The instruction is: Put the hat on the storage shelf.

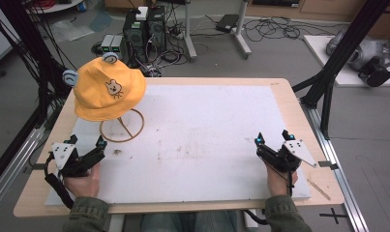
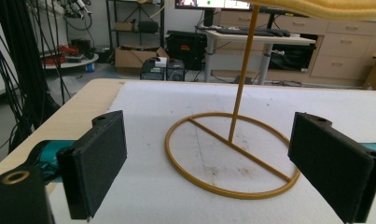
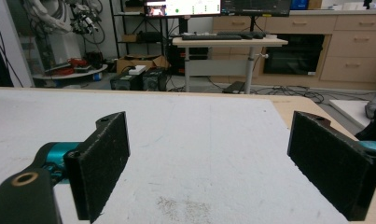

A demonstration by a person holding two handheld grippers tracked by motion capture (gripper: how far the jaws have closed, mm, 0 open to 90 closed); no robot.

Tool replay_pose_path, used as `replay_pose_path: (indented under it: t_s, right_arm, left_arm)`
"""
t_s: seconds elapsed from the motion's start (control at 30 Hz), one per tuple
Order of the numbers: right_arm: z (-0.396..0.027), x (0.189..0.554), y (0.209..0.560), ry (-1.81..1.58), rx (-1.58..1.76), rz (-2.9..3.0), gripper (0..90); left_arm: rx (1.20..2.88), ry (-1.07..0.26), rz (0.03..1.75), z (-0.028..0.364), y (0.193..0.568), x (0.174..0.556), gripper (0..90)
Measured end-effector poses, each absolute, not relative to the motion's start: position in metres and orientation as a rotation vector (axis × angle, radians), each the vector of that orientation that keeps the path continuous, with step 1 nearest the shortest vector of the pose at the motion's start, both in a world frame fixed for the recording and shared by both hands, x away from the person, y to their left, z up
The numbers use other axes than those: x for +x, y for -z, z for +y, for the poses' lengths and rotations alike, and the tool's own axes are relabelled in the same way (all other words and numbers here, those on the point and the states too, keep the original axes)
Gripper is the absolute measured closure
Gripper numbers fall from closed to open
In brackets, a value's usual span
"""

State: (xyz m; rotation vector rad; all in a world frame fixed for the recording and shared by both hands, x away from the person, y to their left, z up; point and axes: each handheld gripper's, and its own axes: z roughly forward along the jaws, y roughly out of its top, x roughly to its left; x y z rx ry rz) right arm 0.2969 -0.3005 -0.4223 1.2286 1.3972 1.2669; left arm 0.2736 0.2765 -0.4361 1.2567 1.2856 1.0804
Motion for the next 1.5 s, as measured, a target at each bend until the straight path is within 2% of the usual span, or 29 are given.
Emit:
replay_pose_path:
  t_s: [1.5]
  right_arm:
    - [-0.3036, 0.2970, 0.4256, -1.282, 1.256, 1.385, 12.7]
  left_arm:
    - [1.245, -1.086, 1.267, 0.2756, 0.4299, 0.2705, 11.8]
